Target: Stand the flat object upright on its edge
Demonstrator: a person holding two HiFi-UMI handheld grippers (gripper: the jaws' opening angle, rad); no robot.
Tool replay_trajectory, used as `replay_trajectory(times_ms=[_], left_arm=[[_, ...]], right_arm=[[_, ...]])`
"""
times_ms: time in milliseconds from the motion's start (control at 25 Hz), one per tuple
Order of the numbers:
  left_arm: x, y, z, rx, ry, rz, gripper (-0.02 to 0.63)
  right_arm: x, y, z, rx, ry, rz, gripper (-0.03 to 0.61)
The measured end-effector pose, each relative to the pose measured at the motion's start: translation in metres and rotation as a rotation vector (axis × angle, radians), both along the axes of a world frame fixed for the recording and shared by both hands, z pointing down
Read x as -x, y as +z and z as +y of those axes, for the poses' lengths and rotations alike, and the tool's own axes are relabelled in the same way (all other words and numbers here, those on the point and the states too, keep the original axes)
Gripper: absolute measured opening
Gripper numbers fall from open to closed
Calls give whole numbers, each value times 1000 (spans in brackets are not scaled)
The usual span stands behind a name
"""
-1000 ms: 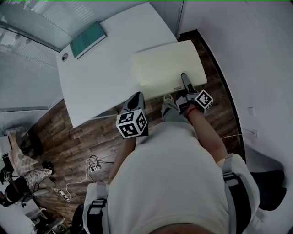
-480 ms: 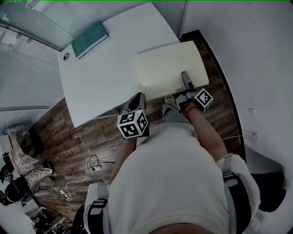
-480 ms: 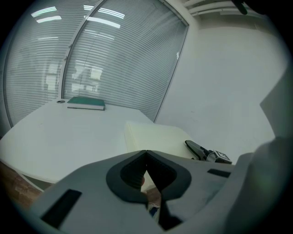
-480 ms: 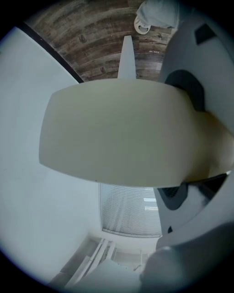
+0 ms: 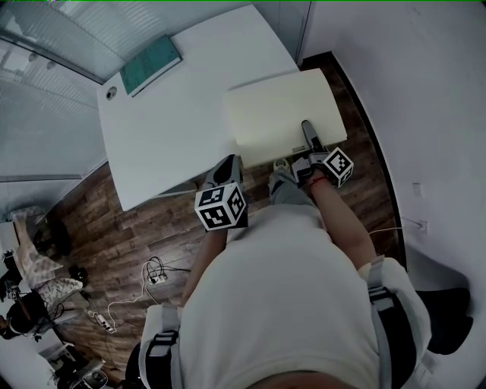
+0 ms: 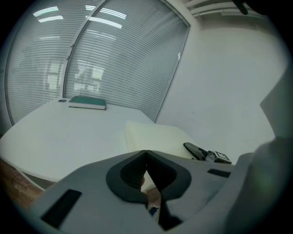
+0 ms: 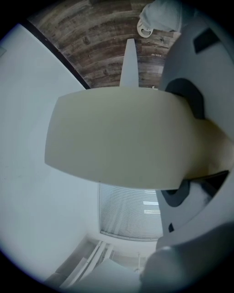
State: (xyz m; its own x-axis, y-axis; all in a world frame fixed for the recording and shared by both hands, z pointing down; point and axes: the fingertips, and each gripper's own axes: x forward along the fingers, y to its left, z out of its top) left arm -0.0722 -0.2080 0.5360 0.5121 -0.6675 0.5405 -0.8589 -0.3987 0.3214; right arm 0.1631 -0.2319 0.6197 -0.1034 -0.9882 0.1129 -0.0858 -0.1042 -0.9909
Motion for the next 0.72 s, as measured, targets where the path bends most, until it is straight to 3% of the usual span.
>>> replay_trajectory(times_ms=[720], left_arm=[[12,-2,7,2,-15,-3,20]], right_arm=[[1,-6,2,-26,2,-26,273]])
